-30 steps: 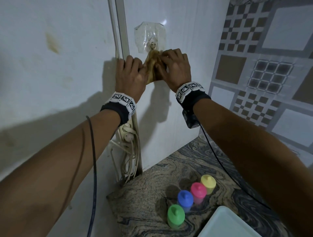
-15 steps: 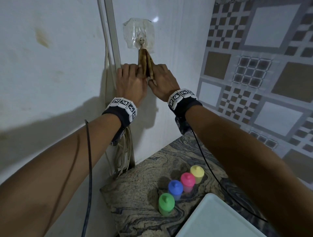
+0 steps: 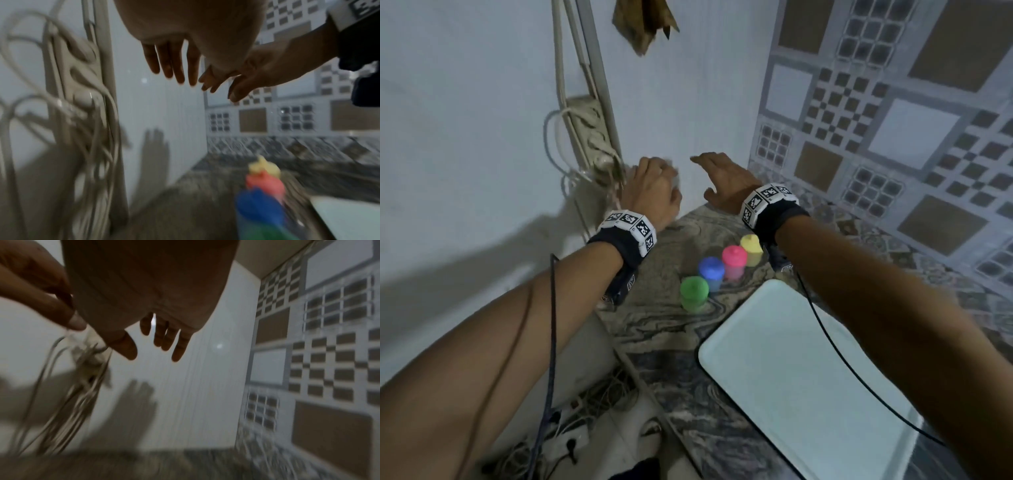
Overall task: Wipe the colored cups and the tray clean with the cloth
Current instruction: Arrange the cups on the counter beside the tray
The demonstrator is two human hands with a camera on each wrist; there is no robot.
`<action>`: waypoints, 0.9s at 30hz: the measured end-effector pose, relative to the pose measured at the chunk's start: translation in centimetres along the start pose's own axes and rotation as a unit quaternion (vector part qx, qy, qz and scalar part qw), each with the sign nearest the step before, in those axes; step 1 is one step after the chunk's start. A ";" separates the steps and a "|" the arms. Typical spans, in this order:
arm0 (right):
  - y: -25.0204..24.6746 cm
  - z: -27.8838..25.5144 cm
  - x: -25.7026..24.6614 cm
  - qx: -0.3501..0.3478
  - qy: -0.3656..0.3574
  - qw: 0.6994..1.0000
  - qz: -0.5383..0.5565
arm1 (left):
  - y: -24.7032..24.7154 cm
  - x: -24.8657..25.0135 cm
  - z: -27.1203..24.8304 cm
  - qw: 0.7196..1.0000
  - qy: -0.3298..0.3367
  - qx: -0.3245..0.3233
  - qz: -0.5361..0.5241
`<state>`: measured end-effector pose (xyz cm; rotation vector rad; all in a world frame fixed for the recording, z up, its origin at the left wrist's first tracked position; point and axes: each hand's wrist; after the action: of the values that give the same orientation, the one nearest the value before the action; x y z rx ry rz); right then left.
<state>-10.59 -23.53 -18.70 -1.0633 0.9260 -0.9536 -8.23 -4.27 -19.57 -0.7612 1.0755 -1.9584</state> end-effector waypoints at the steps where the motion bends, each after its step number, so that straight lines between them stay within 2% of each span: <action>1: 1.5 -1.4 -0.2 -0.040 0.001 0.999 0.009 | 1.3 0.4 -1.8 0.999 -0.005 -0.051 0.001; 5: 7.5 -5.8 -0.5 -0.165 0.014 0.986 0.020 | 7.4 1.3 -8.1 0.981 -0.037 -0.193 -0.012; 9: 11.8 -8.1 -0.1 -0.216 0.001 0.976 -0.011 | 12.0 2.3 -12.1 0.957 -0.074 -0.275 -0.062; 13: 14.2 -8.8 -0.1 -0.224 -0.035 0.974 -0.015 | 13.1 3.6 -13.6 0.954 -0.074 -0.283 -0.067; 15: 14.5 -8.7 -0.2 -0.228 -0.045 0.972 -0.032 | 12.7 3.8 -13.9 0.953 -0.096 -0.275 -0.080; 19: 14.6 -8.2 -0.5 -0.244 -0.049 0.967 -0.056 | 12.6 3.1 -13.7 0.952 -0.094 -0.275 -0.099; 27: 14.8 -9.0 -1.0 -0.252 0.019 0.967 -0.028 | 11.4 -0.8 -10.5 0.924 -0.036 -0.355 -0.138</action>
<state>-16.83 -22.01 -34.86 -1.5089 1.2125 -0.8032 -12.18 -3.27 -34.53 -1.4229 1.7391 -1.7219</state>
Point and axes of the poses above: each hand's wrist, its own z-axis towards the middle knuckle, its own y-axis out of the palm, x = y × z, and after that the axes turned 6 degrees about -y, right-handed
